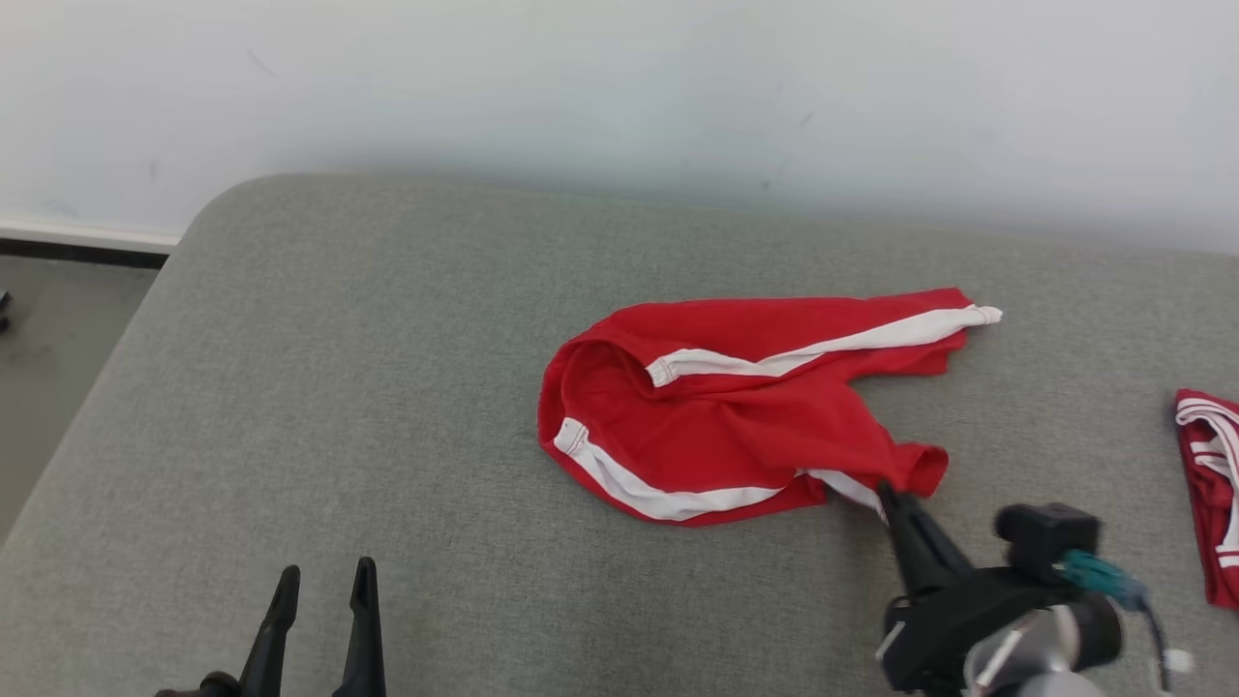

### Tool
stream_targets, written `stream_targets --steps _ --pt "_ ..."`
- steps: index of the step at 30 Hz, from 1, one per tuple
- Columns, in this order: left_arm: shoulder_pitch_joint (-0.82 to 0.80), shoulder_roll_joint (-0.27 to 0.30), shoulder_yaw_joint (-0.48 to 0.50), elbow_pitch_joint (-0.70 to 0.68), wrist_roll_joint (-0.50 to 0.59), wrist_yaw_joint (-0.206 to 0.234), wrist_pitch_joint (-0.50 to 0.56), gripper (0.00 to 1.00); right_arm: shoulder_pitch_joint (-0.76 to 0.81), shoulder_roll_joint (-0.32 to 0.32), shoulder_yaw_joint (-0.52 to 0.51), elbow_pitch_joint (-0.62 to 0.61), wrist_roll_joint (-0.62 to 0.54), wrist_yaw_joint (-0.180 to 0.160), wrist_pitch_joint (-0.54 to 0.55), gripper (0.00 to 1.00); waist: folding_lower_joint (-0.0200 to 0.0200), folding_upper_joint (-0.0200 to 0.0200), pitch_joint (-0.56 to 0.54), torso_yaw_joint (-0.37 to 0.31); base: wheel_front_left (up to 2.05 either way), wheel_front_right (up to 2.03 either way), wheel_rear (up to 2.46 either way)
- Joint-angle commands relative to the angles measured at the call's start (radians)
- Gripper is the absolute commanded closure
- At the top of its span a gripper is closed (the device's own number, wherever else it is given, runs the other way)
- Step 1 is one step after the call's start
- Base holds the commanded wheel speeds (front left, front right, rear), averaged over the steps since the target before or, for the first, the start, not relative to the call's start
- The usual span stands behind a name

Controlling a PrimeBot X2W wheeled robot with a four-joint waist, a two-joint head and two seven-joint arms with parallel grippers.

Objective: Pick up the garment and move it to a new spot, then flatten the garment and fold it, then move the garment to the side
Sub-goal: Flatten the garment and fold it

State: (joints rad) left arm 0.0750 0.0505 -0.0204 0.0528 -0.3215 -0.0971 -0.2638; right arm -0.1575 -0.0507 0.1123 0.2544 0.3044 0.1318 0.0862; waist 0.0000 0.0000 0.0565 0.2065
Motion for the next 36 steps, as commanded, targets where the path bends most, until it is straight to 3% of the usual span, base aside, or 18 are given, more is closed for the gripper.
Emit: stream_targets --steps 1,8,14,18,21,24,25,26,27,28,32,36 --pt "0.017 0.000 0.002 -0.003 -0.001 0.000 0.000 0.00 0.042 -0.001 -0.032 -0.067 0.019 -0.002 0.019 1.00 0.0000 0.0000 -0.016 -0.017 0.00 0.00 0.00" --pt "0.026 0.000 -0.006 -0.006 0.001 -0.001 0.000 0.00 0.161 0.000 -0.164 -0.310 0.051 -0.002 0.153 1.00 0.0000 0.0000 -0.032 -0.038 0.00 0.00 0.00" --pt "0.025 0.000 -0.010 -0.008 -0.001 0.001 0.000 0.00 0.208 0.000 -0.268 -0.387 0.063 -0.002 0.252 1.00 0.0000 0.0000 -0.029 -0.046 0.00 0.00 0.00" --pt "0.017 0.000 -0.020 -0.008 -0.006 0.004 0.000 0.00 0.168 0.001 -0.324 -0.310 0.061 -0.002 0.324 1.00 0.0000 0.0000 -0.017 -0.046 0.00 0.00 0.00" --pt "-0.009 0.000 -0.025 -0.010 -0.010 0.005 0.000 0.00 0.084 -0.021 -0.328 -0.183 -0.042 -0.002 0.384 1.00 0.0000 0.0000 0.006 -0.035 0.00 0.00 0.00" --pt "-0.019 0.000 -0.026 -0.008 -0.010 0.004 0.000 0.00 0.003 -0.049 -0.334 -0.069 -0.123 -0.002 0.371 1.00 0.0000 0.0000 0.016 -0.025 0.00 0.00 0.00" --pt "-0.023 0.000 -0.027 -0.007 -0.009 0.003 0.000 0.00 -0.023 -0.058 -0.331 -0.028 -0.144 -0.002 0.359 0.86 0.0000 0.0000 0.020 -0.020 0.00 0.00 0.00" --pt "-0.026 0.000 -0.027 -0.007 -0.009 0.003 0.000 0.00 -0.049 -0.064 -0.331 0.015 -0.164 -0.002 0.344 0.55 0.0000 0.0000 0.023 -0.017 0.00 0.00 0.00" --pt "-0.030 0.000 -0.028 -0.006 -0.010 0.004 0.000 0.00 -0.071 -0.075 -0.324 0.053 -0.185 -0.002 0.327 0.17 0.0000 0.0000 0.026 -0.012 0.00 0.00 0.00" --pt "-0.031 0.000 -0.027 -0.006 -0.010 0.004 0.000 0.00 -0.093 -0.079 -0.316 0.091 -0.197 -0.002 0.308 0.00 0.0000 0.0000 0.028 -0.010 0.00 0.00 0.00" --pt "-0.030 0.000 -0.025 -0.004 -0.012 0.006 0.000 0.00 -0.159 -0.080 -0.290 0.229 -0.218 -0.002 0.250 0.00 0.0000 0.0000 0.031 -0.002 0.00 0.00 0.00" --pt "-0.023 0.000 -0.019 -0.007 -0.013 0.009 0.000 0.00 -0.192 -0.097 -0.271 0.277 -0.213 -0.002 0.194 0.00 0.0000 0.0000 0.023 -0.004 0.00 0.00 0.00"
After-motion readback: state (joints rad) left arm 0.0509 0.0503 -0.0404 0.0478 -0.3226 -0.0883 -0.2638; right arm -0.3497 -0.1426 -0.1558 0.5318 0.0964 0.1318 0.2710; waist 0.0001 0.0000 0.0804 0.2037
